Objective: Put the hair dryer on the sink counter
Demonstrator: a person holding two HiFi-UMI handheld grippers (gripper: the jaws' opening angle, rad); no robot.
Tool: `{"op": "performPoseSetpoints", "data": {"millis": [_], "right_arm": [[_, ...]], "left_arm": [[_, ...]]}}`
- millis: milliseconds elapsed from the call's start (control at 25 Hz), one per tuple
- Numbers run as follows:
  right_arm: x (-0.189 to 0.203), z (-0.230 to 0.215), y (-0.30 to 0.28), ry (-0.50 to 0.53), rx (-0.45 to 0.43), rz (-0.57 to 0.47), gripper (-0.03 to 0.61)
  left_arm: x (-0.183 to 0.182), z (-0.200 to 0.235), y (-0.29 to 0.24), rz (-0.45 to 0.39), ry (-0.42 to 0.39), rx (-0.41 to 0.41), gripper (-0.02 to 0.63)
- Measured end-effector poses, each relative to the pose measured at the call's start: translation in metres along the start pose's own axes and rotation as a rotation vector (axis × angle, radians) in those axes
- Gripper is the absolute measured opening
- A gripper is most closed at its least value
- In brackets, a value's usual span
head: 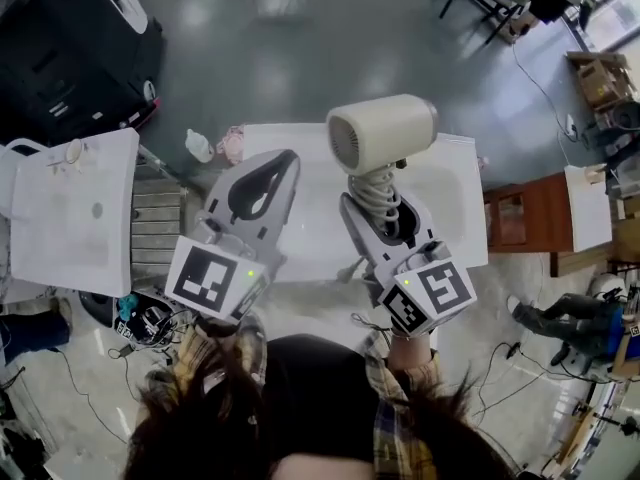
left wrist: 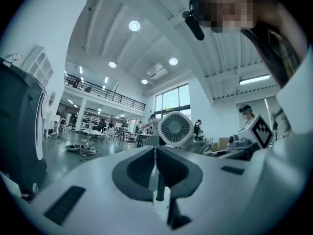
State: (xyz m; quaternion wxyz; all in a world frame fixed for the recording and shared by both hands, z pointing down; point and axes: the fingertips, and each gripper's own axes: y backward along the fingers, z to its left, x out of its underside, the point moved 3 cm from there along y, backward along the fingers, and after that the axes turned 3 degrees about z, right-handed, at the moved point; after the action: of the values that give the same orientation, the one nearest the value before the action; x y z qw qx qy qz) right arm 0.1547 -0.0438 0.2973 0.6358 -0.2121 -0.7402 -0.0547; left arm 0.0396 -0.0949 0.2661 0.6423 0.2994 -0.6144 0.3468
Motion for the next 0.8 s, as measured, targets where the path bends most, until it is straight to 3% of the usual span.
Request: {"op": "performPoseSetpoints", "data": {"millis": [360,800], "right_arm": [[-0.002,-0.023,-0.014,-0.023,-0.166,0.038,0.225],[0.004,-0.017,-0.056,-0.027,-0.229,0.070,0.225]], "left_arm": [[0.005,-0.005,-0.012,0.029,0.006,-0.152,0.018],[0.016,0.015,-0.013,0.052,0.018,-0.172,0.018]]}}
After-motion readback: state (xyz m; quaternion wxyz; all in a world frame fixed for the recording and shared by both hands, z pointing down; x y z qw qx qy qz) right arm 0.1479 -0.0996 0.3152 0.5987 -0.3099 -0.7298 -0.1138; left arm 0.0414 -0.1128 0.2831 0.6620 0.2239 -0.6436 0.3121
